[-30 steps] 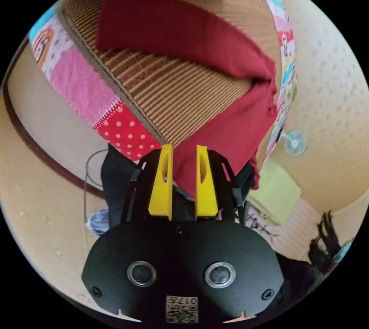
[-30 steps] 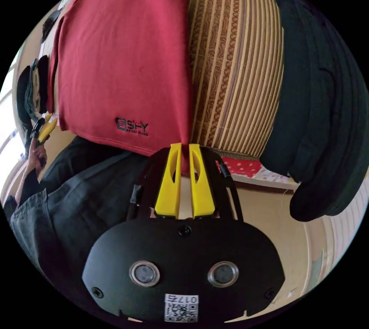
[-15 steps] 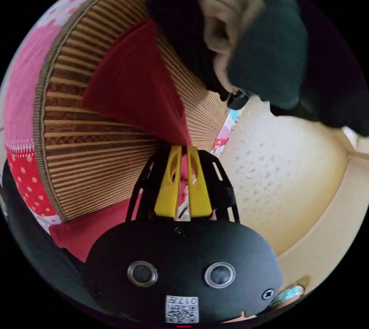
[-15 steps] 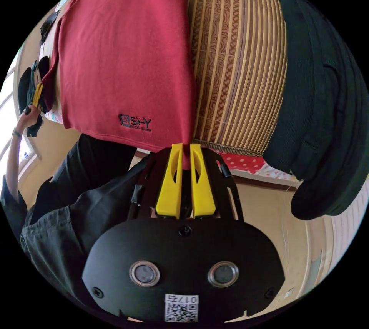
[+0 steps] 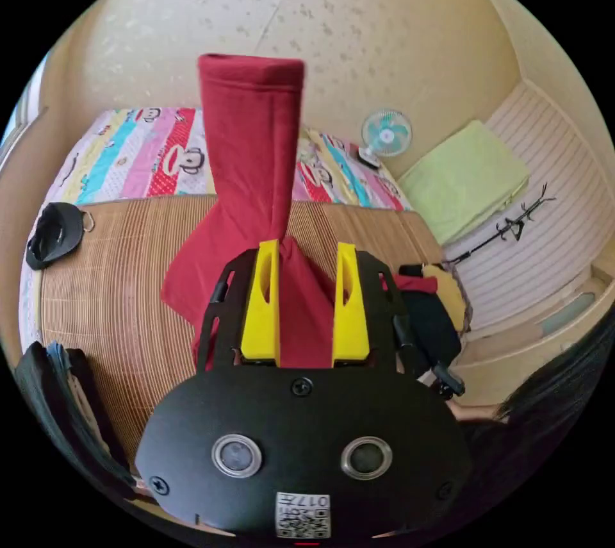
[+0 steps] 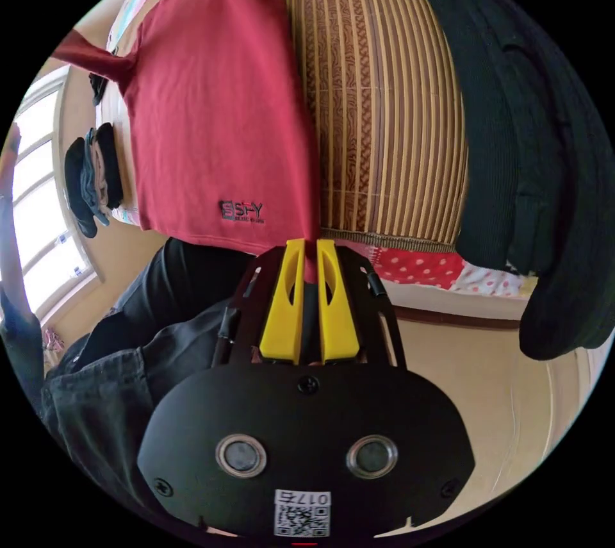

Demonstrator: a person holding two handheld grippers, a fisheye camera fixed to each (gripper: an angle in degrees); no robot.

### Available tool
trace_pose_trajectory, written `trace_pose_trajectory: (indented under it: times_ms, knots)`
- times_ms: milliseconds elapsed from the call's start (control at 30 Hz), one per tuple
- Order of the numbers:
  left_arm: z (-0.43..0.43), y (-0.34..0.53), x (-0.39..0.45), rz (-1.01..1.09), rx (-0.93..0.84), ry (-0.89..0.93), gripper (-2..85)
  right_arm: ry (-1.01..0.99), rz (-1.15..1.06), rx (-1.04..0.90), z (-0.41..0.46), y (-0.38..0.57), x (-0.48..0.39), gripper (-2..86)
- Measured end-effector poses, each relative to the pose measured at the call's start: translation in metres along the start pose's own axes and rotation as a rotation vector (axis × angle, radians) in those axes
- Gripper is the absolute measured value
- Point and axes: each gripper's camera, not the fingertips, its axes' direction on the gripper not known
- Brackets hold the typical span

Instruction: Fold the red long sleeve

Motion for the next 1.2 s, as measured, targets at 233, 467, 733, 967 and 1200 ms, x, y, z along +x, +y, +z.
trace_pose_trajectory:
  times_ms: [233, 467, 733, 967, 1200]
  knots:
    - [0.076, 0.114, -0.061, -0.455, -0.219, 0.007, 11.6, -0.077, -0.002, 0.123, -0.038, 0.011, 0.049, 3.5]
    - [0.091, 0.184, -0.104, -0.671, -0.430, -0.116, 12.4, -0.137, -0.043, 0.182, -0.046, -0.021, 0.060, 6.8]
    - [0.071, 0.168, -0.115, -0.593, -0.559, -0.305, 0.5, -0.214, -0.141, -0.016, 0.012, -0.029, 0.035, 4.4]
    - [0.024, 0.219, -0.146, -0.802, -0.362, -0.091, 4.5, -0.185, -0.155, 0.303, -0.088, 0.013, 0.050, 6.0]
    - [0.018, 0.274, -0.115, -0.963, -0.368, 0.030, 6.5, -0.271, 0.480, 0.867, -0.235, 0.044, 0.208, 10.9]
